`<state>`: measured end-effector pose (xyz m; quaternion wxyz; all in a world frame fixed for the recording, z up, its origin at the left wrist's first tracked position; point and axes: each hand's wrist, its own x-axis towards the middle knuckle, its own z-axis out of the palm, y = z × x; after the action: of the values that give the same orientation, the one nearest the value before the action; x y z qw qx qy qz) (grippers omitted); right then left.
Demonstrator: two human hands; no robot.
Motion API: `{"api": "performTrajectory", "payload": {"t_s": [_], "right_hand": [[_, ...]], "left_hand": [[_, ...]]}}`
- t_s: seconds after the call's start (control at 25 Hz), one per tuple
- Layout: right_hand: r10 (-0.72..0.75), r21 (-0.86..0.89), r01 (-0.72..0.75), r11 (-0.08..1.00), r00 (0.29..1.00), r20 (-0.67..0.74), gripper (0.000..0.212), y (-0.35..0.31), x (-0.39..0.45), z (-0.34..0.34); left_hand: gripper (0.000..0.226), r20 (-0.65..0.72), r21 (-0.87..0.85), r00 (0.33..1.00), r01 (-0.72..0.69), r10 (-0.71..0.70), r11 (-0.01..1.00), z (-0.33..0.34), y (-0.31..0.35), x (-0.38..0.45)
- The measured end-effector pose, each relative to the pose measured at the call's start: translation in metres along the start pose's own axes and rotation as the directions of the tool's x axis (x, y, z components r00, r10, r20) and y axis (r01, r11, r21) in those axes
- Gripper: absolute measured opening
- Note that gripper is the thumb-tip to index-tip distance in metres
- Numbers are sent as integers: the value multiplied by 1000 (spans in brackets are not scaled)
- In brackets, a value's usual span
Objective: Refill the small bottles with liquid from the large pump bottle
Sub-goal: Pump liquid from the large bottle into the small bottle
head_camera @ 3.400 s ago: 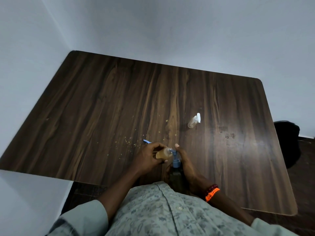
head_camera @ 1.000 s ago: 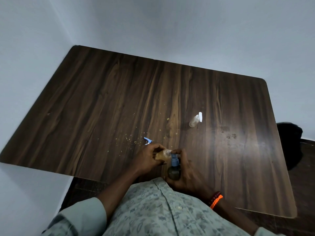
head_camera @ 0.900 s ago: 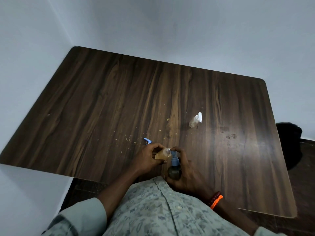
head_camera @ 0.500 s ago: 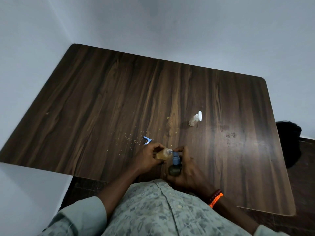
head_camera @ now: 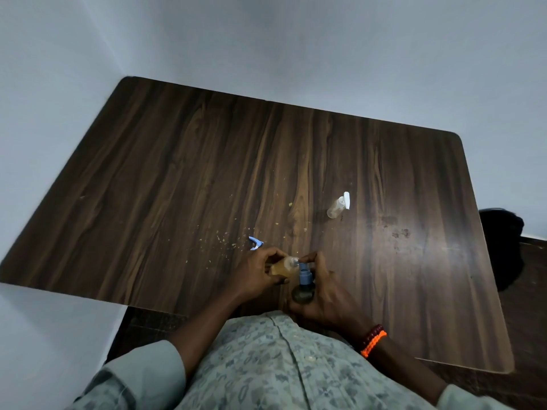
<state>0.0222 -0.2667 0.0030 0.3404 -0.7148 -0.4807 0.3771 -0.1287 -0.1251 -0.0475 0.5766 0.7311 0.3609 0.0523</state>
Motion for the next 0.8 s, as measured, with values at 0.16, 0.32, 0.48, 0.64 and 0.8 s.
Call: {"api": "performTrajectory", "payload": {"t_s": [0.16, 0.32, 0.48, 0.64, 0.8], "right_hand": [[-5, -38, 8, 999, 998, 66, 83, -1, -1, 2], [-14, -24, 15, 1000, 998, 56, 79, -1, -4, 4], [11, -7, -11, 1000, 1000, -3, 61, -2, -1, -1], [-5, -56, 10, 998, 995, 98, 98, 1, -1, 2], [79, -99, -69, 993, 991, 109, 76, 8, -1, 1]], "left_hand": [[43, -30, -15, 1000, 9, -9, 1000, -4, 1, 2], [41, -25, -21, 1000, 15, -16, 1000, -4, -3, 1], [39, -4, -28, 1000, -5, 5, 1000, 1, -3, 1], [42, -40, -53, 999, 13, -15, 999, -3, -5, 3], [44, -47, -59, 999, 8, -11, 998, -3, -9, 6]]}}
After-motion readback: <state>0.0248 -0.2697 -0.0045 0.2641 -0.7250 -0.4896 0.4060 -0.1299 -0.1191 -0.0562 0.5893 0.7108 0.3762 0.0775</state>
